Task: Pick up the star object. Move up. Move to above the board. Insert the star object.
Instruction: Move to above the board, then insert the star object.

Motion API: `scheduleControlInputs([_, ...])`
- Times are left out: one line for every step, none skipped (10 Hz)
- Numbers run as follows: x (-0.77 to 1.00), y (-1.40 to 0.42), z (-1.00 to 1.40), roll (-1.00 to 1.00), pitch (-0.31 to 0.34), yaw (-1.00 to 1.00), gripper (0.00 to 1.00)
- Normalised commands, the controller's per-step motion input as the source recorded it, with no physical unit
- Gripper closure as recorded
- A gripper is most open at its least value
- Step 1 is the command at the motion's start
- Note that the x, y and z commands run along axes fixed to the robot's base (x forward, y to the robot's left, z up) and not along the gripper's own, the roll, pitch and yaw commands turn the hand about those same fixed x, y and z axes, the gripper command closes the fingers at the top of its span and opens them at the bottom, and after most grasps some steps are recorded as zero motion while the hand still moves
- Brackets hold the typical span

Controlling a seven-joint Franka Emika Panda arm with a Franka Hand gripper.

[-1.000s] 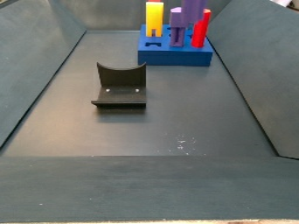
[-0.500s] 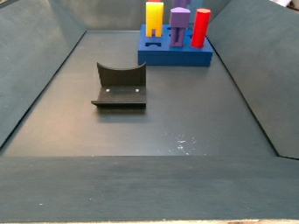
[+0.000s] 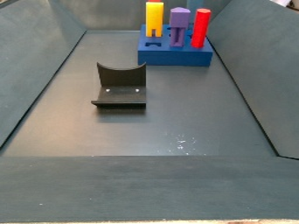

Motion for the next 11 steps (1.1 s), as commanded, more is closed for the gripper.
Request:
scheduleControlInputs([0.17, -0.76, 0.07, 0.0, 0.124, 0.01, 1.0])
scheduleControlInputs([0.12, -0.38, 0.05, 0.01, 0.133, 0.0, 1.0])
scheduleControlInputs([0.09, -0.22, 0.04, 0.01, 0.108, 0.01, 1.0])
scheduleControlInputs([-0.04, 0.0, -0.02, 0.0, 0.0, 0.0, 1.0])
scheduleControlInputs([-0.34, -0.04, -0.15, 0.0, -0.041, -0.11, 1.0])
scheduleControlInputs([-0.63, 0.0, -0.35, 0.0, -0.074, -0.15, 1.0])
scheduleControlInputs([-0.8, 0.0, -0.51, 0.04, -0.094, -0.07, 1.0])
scheduleControlInputs([-0.77, 0.0, -0.64, 0.08, -0.107, 0.0, 1.0])
scheduleControlInputs([-0.62, -0.1, -0.77, 0.08, -0.119, 0.01, 1.0])
scheduleControlInputs([-0.34, -0.19, -0.88, 0.09, -0.1, 0.14, 1.0])
scheduleControlInputs([-0.28, -0.24, -0.85, 0.1, -0.08, 0.25, 1.0])
